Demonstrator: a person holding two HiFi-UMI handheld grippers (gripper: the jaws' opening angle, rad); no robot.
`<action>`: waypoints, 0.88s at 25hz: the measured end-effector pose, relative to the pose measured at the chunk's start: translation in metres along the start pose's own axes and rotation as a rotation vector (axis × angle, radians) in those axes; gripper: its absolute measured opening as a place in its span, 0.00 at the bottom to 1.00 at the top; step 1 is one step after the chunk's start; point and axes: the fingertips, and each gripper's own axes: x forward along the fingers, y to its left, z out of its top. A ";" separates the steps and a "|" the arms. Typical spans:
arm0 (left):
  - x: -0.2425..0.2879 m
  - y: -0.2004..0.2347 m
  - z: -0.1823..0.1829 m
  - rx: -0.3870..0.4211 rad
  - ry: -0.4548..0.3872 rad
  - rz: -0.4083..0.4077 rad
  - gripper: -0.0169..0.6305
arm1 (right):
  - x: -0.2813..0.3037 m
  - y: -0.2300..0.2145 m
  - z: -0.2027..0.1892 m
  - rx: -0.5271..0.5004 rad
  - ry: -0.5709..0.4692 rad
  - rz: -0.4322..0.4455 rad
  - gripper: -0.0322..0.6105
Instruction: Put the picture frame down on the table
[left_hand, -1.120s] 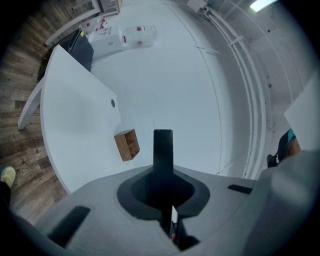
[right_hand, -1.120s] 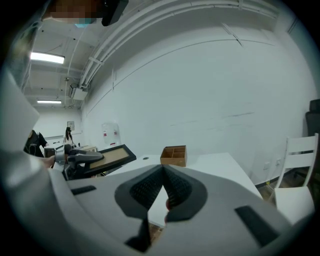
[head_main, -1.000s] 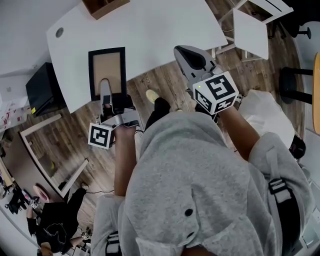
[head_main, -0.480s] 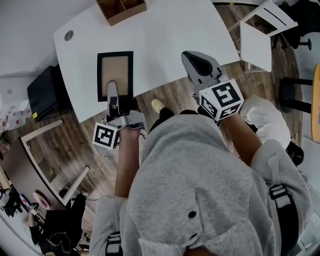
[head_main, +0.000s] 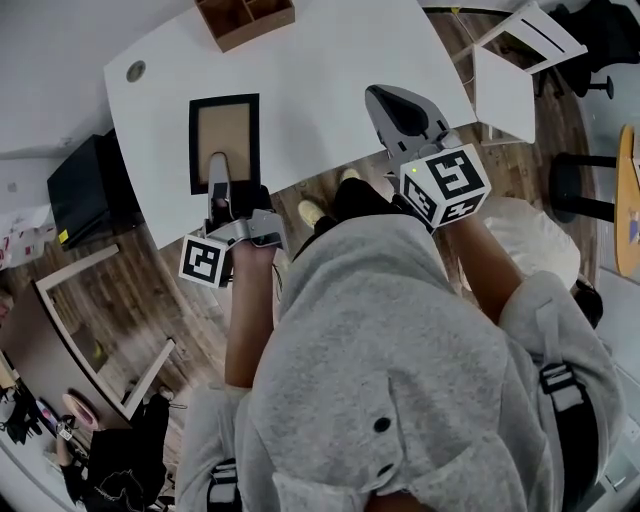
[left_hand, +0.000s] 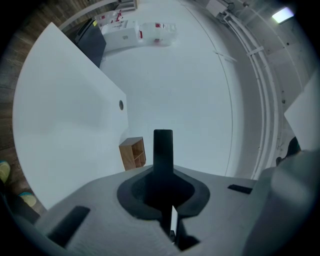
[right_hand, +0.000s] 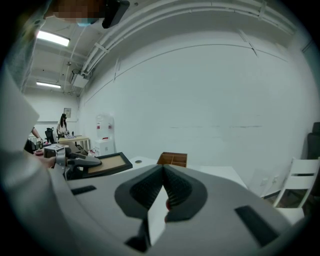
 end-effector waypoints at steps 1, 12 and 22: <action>0.000 0.001 0.001 0.002 -0.002 0.004 0.07 | 0.001 -0.002 0.000 0.002 -0.001 -0.002 0.09; 0.030 0.013 -0.002 0.002 -0.026 0.038 0.07 | 0.020 -0.028 -0.010 0.045 0.008 0.010 0.09; 0.079 0.038 -0.013 -0.011 -0.025 0.115 0.07 | 0.054 -0.066 -0.022 0.092 0.058 0.035 0.09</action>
